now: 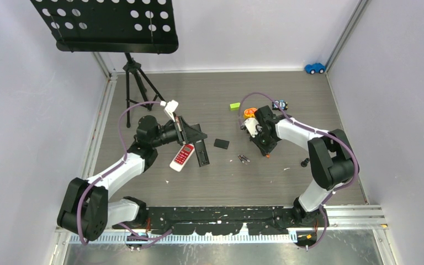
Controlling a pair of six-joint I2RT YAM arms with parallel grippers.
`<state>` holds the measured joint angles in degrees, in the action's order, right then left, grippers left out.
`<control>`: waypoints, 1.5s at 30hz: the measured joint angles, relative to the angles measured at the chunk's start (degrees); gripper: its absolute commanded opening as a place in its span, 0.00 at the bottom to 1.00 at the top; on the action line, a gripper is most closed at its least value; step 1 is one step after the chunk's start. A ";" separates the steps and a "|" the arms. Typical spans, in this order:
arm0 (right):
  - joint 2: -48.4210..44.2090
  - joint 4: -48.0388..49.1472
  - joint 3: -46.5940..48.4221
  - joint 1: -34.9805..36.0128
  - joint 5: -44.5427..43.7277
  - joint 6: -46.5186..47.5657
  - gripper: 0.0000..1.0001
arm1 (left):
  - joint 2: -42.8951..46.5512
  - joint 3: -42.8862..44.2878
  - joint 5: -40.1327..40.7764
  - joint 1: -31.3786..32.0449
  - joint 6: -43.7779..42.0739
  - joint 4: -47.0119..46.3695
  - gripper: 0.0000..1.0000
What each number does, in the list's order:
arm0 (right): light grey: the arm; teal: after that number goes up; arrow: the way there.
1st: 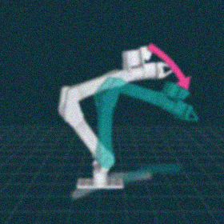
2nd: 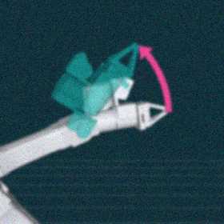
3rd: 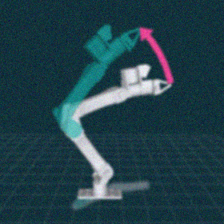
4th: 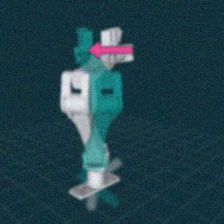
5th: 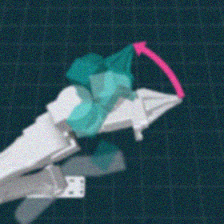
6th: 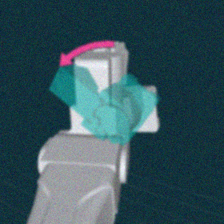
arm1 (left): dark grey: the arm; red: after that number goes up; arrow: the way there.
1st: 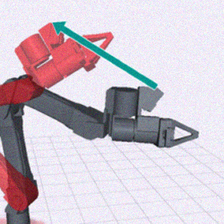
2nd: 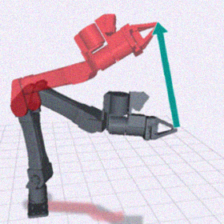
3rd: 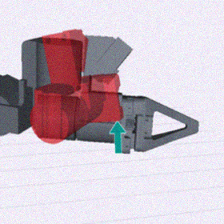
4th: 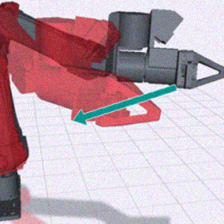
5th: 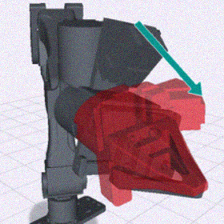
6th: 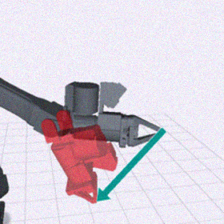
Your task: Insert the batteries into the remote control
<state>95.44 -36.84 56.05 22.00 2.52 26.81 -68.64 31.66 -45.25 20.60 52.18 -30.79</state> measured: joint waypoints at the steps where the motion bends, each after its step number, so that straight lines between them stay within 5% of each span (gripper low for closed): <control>1: 0.15 -0.20 0.22 -0.09 0.07 -0.09 0.01 | 0.09 0.04 0.00 0.00 0.00 0.04 0.00; 11: -6.25 5.09 0.61 1.11 1.81 -9.60 0.00 | 0.26 0.04 0.87 0.00 0.00 0.28 0.00; 20: -24.85 16.11 4.90 8.04 4.42 -35.80 0.00 | 0.26 0.04 3.87 0.00 1.97 -2.25 0.00; 27: -24.11 18.05 9.01 23.96 -0.46 -48.24 0.00 | -2.73 -0.68 5.25 0.00 12.35 -14.27 0.00; 33: -23.43 19.74 9.40 34.71 -6.95 -50.71 0.00 | -10.43 -2.45 5.35 0.00 23.15 -27.39 0.00; 45: -20.94 17.42 12.07 38.14 -18.12 -46.99 0.00 | -17.07 -2.82 4.85 0.00 32.89 -41.55 0.00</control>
<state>74.50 -19.42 68.12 60.14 -15.59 -20.18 -85.71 28.84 -40.40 20.60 85.08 -72.34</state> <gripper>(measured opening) 0.061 0.189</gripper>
